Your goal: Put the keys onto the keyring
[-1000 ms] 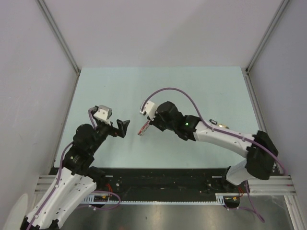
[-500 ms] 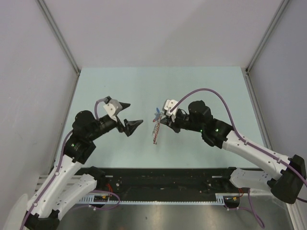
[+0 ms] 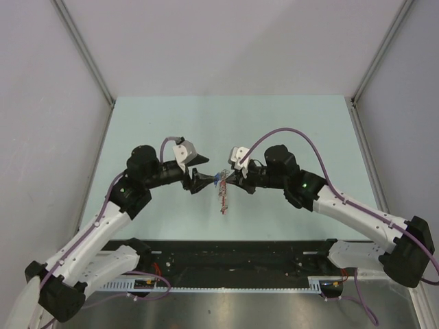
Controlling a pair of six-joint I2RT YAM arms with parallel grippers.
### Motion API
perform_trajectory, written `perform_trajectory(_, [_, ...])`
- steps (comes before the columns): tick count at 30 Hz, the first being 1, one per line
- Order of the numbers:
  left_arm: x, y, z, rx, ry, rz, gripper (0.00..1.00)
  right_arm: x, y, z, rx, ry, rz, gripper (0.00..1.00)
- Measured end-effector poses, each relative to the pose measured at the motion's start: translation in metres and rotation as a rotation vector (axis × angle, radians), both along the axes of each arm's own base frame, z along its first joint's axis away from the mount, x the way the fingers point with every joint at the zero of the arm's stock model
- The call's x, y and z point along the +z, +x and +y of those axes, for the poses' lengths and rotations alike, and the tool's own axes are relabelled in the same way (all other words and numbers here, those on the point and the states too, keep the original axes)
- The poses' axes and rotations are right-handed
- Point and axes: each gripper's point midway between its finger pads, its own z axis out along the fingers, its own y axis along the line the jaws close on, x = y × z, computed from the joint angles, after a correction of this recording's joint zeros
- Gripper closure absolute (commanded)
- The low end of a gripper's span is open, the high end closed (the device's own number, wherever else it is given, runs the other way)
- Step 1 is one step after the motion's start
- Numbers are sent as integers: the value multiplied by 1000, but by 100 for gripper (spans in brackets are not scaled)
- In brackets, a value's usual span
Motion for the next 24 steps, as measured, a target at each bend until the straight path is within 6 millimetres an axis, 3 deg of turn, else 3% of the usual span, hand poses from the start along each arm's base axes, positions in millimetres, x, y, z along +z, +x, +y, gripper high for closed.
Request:
perform_trajectory(13, [-22,-7,-15,-70,49,3,79,-1,-1,4,23,10,3,100])
perform_trajectory(24, [-31,-16,-22,-120,66,16,83,-5,-1,3,25,7,9,100])
